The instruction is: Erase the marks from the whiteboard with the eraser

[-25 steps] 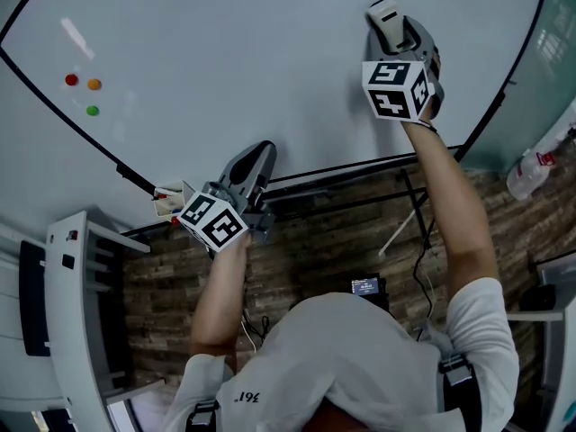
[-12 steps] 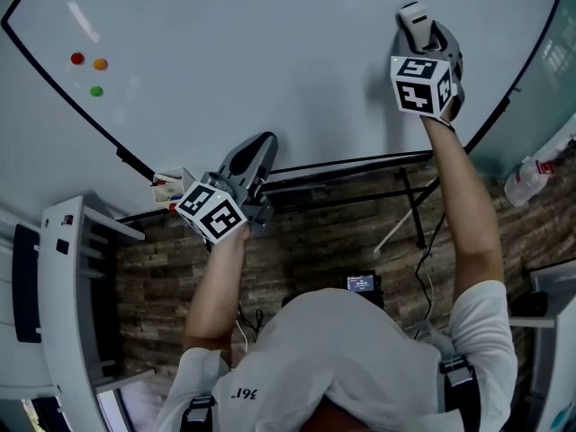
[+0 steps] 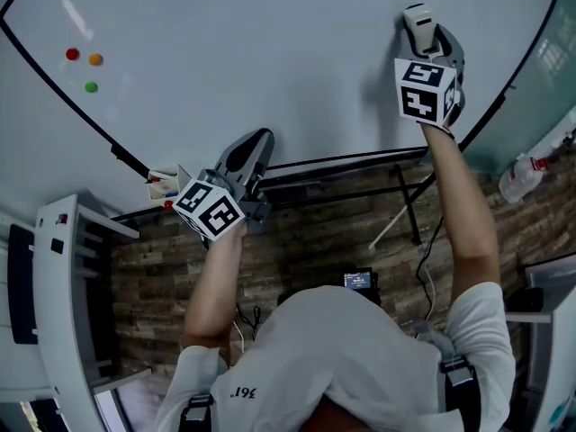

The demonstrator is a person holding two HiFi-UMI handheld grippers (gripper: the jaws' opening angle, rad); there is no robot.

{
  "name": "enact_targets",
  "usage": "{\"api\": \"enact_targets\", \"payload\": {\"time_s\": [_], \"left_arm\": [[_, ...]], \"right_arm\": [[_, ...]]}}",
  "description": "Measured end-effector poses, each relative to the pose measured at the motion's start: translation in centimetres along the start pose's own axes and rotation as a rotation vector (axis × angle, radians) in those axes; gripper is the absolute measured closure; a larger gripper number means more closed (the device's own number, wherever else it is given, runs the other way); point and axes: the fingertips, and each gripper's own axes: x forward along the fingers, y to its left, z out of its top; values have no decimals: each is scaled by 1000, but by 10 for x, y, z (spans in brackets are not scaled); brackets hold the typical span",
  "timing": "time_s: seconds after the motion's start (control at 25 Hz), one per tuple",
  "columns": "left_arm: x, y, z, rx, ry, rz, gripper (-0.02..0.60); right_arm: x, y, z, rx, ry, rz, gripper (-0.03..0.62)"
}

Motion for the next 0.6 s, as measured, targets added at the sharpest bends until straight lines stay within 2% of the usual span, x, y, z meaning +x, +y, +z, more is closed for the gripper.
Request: {"api": "enact_targets", "payload": {"time_s": [0.24,0.6], "left_arm": [[-14,8,3,28,4,15,569],[-51,36,6,36,18,46,569]], "right_arm": [[-18,65,21,24,-43,112,338],[-34,160,44,49,-49,216,338]]}}
